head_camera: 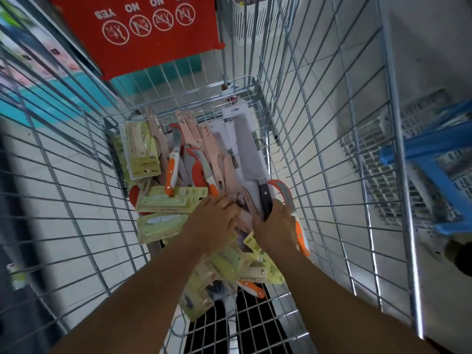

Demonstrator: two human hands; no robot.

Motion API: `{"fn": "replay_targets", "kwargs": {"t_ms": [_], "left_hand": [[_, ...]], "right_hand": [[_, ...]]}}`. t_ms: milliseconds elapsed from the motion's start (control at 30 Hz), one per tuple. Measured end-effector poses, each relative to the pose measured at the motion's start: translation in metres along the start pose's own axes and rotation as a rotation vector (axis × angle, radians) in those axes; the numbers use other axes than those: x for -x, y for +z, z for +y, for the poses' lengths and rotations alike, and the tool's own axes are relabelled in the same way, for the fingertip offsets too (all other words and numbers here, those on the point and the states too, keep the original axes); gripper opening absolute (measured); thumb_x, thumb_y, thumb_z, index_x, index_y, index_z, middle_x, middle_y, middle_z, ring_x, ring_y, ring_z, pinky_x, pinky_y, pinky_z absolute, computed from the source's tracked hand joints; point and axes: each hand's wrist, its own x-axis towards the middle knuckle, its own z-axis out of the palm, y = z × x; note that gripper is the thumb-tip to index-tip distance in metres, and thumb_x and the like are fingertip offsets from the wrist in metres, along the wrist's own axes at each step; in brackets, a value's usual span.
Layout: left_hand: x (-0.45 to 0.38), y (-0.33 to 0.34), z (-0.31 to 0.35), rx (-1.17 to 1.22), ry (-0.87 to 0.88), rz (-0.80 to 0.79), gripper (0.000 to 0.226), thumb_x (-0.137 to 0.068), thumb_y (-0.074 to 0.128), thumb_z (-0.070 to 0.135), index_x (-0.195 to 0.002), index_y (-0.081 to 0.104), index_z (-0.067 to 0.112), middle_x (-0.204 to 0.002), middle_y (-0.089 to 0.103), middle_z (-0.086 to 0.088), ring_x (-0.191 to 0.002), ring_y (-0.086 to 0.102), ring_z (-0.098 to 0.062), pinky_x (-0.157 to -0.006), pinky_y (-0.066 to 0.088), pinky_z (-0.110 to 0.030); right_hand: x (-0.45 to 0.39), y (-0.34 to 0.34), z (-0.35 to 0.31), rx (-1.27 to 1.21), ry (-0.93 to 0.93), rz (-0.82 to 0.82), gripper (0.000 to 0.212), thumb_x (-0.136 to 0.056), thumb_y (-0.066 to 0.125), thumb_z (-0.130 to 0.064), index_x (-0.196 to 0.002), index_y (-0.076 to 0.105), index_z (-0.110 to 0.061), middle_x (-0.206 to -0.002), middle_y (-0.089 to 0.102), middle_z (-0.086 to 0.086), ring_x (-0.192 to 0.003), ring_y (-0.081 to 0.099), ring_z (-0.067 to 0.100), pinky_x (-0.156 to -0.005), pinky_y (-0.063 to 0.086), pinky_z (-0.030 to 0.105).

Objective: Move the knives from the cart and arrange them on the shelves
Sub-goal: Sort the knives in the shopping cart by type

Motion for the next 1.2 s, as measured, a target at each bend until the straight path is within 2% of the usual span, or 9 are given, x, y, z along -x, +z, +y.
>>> {"fn": "replay_targets", "kwargs": {"t_ms": [67,133,233,333,400,600,800,967,1200], "left_hand": [[0.008,0.001,-0.006,-0.006,0.013,0.031,0.039,-0.092,0.031,0.034,-0.098,0.065,0.016,-0.111,0.061,-0.005,-0.113,0.057,-0.026,-0.090,0.044,-0.041],[0.012,0.002,-0.008,-0.040,-0.014,0.072,0.034,-0.090,0.036,0.032,-0.090,0.066,0.014,-0.099,0.063,-0.005,-0.099,0.061,-0.027,-0.082,0.047,-0.038],[0.008,-0.002,0.001,-0.001,-0.051,0.083,0.031,-0.089,0.046,0.019,-0.117,0.059,0.012,-0.126,0.056,-0.010,-0.119,0.053,-0.030,-0.098,0.039,-0.041],[-0.004,-0.007,0.014,0.017,-0.042,0.030,0.052,-0.093,0.049,0.018,-0.144,0.036,0.018,-0.153,0.028,-0.004,-0.142,0.024,-0.023,-0.113,0.019,-0.037],[-0.013,-0.008,0.020,-0.010,-0.046,-0.040,0.056,-0.097,0.044,0.025,-0.150,0.024,0.021,-0.159,0.013,0.001,-0.147,0.008,-0.019,-0.118,0.009,-0.038],[-0.014,-0.005,0.022,-0.063,-0.092,-0.150,0.053,-0.100,0.037,0.032,-0.150,0.022,0.021,-0.161,0.003,0.001,-0.148,-0.001,-0.020,-0.117,0.010,-0.043],[-0.011,-0.001,0.033,0.041,-0.127,-0.111,0.063,-0.098,0.044,0.021,-0.152,0.011,0.023,-0.161,0.003,0.000,-0.148,0.000,-0.019,-0.118,0.007,-0.042],[-0.008,0.006,0.034,0.056,-0.116,-0.096,0.058,-0.099,0.040,0.022,-0.151,0.016,0.021,-0.160,0.011,0.001,-0.148,0.005,-0.019,-0.117,0.012,-0.043],[0.005,0.007,0.020,-0.014,-0.033,-0.102,0.051,-0.099,0.040,0.026,-0.148,0.025,0.024,-0.160,0.009,0.005,-0.148,0.003,-0.015,-0.114,0.013,-0.040]], "right_hand": [[0.000,0.003,-0.001,-0.003,0.008,0.004,0.054,-0.093,0.049,-0.040,-0.136,0.036,-0.009,-0.134,0.041,0.016,-0.120,0.044,0.037,-0.099,0.040,0.045],[-0.004,0.003,-0.002,0.021,0.026,-0.018,0.051,-0.095,0.047,-0.041,-0.133,0.039,-0.008,-0.132,0.043,0.017,-0.119,0.046,0.037,-0.098,0.041,0.044],[-0.009,0.005,-0.004,0.087,0.021,-0.040,0.047,-0.096,0.048,-0.033,-0.133,0.038,-0.005,-0.137,0.038,0.022,-0.125,0.040,0.037,-0.098,0.039,0.041],[-0.011,0.012,-0.006,0.144,0.023,0.021,0.047,-0.096,0.051,-0.029,-0.133,0.036,-0.004,-0.139,0.036,0.021,-0.129,0.036,0.035,-0.099,0.038,0.039],[-0.015,0.013,-0.007,0.169,0.025,0.044,0.043,-0.096,0.053,-0.025,-0.130,0.037,-0.004,-0.135,0.039,0.019,-0.126,0.039,0.034,-0.097,0.041,0.038],[-0.024,0.012,-0.013,0.275,0.039,0.030,0.050,-0.092,0.054,-0.011,-0.134,0.031,0.004,-0.136,0.037,0.026,-0.126,0.044,0.042,-0.092,0.050,0.040],[-0.014,0.007,0.004,0.275,0.062,0.170,0.041,-0.096,0.043,-0.017,-0.133,0.035,-0.002,-0.135,0.040,0.018,-0.124,0.039,0.032,-0.098,0.041,0.037],[-0.003,0.011,0.024,0.323,0.066,0.106,0.066,-0.092,0.054,-0.013,-0.146,0.017,-0.003,-0.143,0.035,0.016,-0.129,0.038,0.031,-0.104,0.038,0.034],[0.005,0.008,0.022,0.306,0.084,0.071,0.049,-0.090,0.057,-0.009,-0.133,0.033,-0.004,-0.136,0.037,0.017,-0.119,0.048,0.034,-0.093,0.046,0.036]]}}
